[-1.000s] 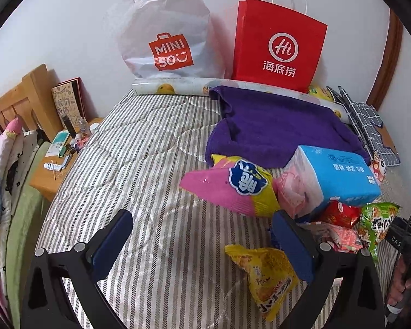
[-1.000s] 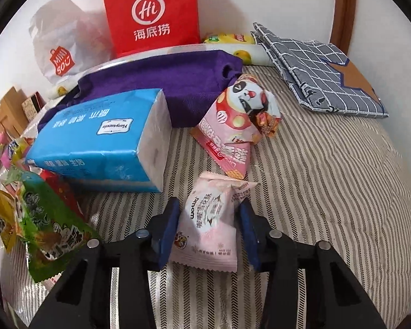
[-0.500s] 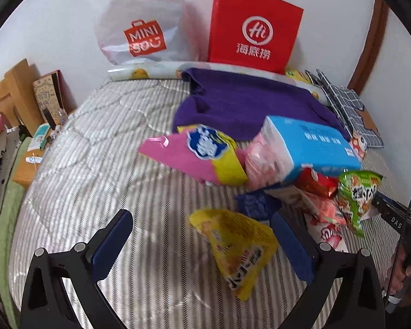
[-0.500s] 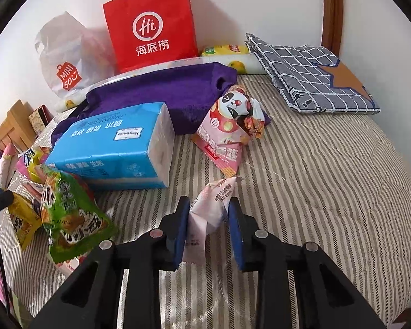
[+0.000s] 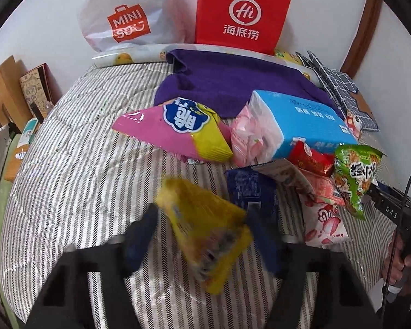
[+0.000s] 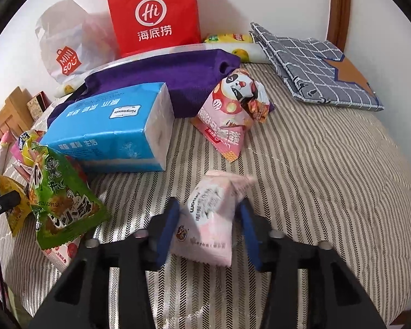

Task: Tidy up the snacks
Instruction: 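Grasp the yellow chip bag with the left tool while the right tool holds the candy bag, then carry both bags onto the purple towel and open both tools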

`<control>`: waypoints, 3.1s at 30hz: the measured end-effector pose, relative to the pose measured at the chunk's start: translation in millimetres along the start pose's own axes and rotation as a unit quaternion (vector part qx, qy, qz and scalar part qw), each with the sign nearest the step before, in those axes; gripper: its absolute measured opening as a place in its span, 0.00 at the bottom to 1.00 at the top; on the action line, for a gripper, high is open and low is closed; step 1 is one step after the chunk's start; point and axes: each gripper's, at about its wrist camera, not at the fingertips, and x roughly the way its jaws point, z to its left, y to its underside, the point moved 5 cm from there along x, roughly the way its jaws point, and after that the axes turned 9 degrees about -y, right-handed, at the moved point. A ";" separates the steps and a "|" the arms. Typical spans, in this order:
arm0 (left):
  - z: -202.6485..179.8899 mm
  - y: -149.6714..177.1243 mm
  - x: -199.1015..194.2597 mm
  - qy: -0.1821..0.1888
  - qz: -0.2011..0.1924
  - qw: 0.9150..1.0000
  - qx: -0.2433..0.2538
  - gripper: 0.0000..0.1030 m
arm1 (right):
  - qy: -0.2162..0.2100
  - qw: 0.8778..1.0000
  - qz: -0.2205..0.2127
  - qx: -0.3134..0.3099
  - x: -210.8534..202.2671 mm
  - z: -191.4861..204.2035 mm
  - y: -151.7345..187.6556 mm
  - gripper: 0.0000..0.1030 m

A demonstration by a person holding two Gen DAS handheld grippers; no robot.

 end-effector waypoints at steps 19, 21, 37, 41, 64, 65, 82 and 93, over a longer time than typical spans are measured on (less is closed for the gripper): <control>6.4 -7.4 -58.5 0.029 -0.052 0.998 -0.006 0.24 | -0.013 0.998 -0.055 0.007 -70.3 12.9 -12.0 0.31; 6.6 -10.6 -66.1 0.036 -0.056 0.998 -0.010 0.22 | -0.016 0.998 -0.060 0.007 -77.6 14.5 -14.8 0.31; -2.3 -10.0 -51.6 0.040 -0.033 0.999 -0.002 0.54 | -0.026 0.997 -0.068 -0.005 -87.0 23.4 -19.4 0.31; -8.5 2.2 -27.2 0.021 -0.003 1.000 0.006 0.55 | -0.022 0.998 -0.056 -0.001 -74.4 17.3 -11.1 0.31; -16.6 17.8 -46.9 0.037 -0.017 0.999 0.016 0.35 | -0.034 0.997 -0.064 -0.003 -88.0 23.5 -5.6 0.31; -17.9 14.5 -51.2 0.038 -0.023 0.999 0.019 0.36 | -0.037 0.997 -0.066 -0.004 -90.7 25.3 -7.9 0.31; -69.5 -73.4 -86.5 0.080 -0.070 0.993 0.056 0.36 | -0.070 0.993 -0.085 -0.036 -109.7 62.0 -75.3 0.31; -70.7 -136.7 -74.6 0.075 -0.082 0.993 0.048 0.36 | -0.072 0.991 -0.099 -0.051 -89.2 67.7 -138.5 0.31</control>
